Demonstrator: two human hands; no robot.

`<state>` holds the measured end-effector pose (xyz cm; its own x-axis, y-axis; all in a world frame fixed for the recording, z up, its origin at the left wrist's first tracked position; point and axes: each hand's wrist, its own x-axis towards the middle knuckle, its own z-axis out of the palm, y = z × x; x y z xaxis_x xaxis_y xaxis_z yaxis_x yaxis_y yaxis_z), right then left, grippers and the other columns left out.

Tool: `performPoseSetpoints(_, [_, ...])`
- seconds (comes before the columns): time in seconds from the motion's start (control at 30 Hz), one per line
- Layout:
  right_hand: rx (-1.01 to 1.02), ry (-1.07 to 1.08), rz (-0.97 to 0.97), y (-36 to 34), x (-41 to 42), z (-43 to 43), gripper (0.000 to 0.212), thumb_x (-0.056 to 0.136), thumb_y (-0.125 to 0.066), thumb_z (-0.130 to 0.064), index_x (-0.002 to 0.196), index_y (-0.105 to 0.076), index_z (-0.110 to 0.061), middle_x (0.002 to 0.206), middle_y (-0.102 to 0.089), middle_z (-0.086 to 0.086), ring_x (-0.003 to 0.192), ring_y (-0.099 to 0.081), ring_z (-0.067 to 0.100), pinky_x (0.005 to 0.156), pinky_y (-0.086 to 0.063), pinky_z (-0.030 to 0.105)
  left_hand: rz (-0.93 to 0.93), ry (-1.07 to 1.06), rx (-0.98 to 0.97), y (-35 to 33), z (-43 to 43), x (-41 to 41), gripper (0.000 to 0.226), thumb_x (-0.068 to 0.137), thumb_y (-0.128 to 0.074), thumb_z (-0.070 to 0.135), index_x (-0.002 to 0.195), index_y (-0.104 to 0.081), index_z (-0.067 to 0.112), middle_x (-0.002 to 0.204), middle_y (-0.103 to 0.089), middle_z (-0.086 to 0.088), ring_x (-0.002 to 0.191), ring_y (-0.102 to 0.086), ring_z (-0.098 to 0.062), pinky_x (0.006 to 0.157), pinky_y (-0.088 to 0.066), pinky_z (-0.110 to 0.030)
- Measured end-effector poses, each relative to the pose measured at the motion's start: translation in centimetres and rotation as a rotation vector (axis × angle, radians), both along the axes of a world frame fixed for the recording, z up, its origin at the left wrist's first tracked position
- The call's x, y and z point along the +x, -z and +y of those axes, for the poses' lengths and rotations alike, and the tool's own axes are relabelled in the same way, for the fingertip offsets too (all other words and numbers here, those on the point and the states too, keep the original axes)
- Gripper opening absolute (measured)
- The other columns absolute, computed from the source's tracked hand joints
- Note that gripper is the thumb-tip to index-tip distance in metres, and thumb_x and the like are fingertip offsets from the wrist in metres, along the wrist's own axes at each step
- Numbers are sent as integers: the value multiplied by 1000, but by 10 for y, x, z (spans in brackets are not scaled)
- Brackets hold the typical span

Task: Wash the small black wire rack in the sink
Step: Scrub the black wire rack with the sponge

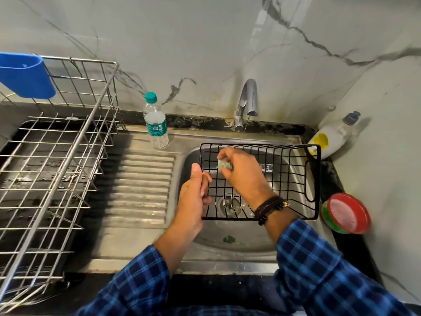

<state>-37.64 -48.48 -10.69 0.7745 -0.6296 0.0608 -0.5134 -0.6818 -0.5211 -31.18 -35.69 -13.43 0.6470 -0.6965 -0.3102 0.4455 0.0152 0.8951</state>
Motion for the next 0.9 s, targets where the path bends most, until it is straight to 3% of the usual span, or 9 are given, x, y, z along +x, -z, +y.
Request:
performPoseSetpoints(0.17, [163,-328,449,-1,-24,-3,13,92,-68,-20,104,-67,-26,111,-66,-9,102,-60,5,96,-51,28,95,-39,-34,7,0,3,61,101,-37,61,55,-39,20,87,-62,9,57,-35,-4,52,-30,-23])
performPoseSetpoints(0.23, [159,-278,389,-4,-19,-7,11,94,-66,-22,103,-67,-26,111,-65,-9,101,-59,4,96,-52,29,79,-42,-43,5,-1,5,61,101,-36,61,56,-39,20,86,-63,10,56,-36,-3,52,-30,-24])
performPoseSetpoints(0.33, [18,6,-11,-5,3,1,14,96,-63,-21,109,-67,-22,106,-60,-8,89,-56,0,86,-48,14,39,-42,-37,-1,-2,4,58,94,-39,65,55,-40,22,85,-62,7,56,-40,-2,54,-32,-24])
performPoseSetpoints(0.4, [-46,127,-167,1,16,11,20,94,-66,-16,114,-68,-19,111,-62,-5,93,-57,3,87,-46,14,12,-27,-44,-5,-2,1,57,89,-39,68,55,-39,22,85,-58,3,57,-41,-2,55,-32,-24])
performPoseSetpoints(0.5, [-67,87,-112,10,18,17,21,92,-68,-15,112,-71,-19,111,-64,-5,92,-55,1,88,-43,12,-3,-34,-53,-4,2,0,57,88,-38,68,56,-37,21,83,-60,5,58,-42,-1,53,-32,-23])
performPoseSetpoints(0.57, [-119,-41,-31,9,12,14,18,92,-68,-16,108,-72,-21,108,-63,-7,90,-53,0,87,-42,12,-20,-36,-58,-2,6,0,59,89,-38,69,53,-44,23,86,-55,-5,59,-42,-2,55,-32,-24])
performPoseSetpoints(0.67, [-132,-291,160,9,-6,19,16,93,-66,-15,105,-71,-24,103,-60,-12,90,-58,2,88,-52,21,-62,-7,-85,-3,10,-1,59,90,-37,68,51,-52,26,92,-48,-7,62,-41,-5,56,-32,-24])
performPoseSetpoints(0.77, [-80,-398,373,8,-20,20,18,91,-69,-17,107,-72,-26,111,-69,-6,97,-65,5,89,-52,20,-22,-19,-84,-6,10,-3,57,90,-38,65,51,-47,24,88,-47,-8,62,-40,-6,50,-35,-15])
performPoseSetpoints(0.9, [-109,-177,374,-9,-17,8,17,92,-68,-21,108,-69,-27,113,-63,-7,99,-60,7,92,-50,23,-1,-19,-85,-8,11,-1,55,91,-38,63,55,-48,23,84,-43,-9,55,-41,-2,47,-33,-15])
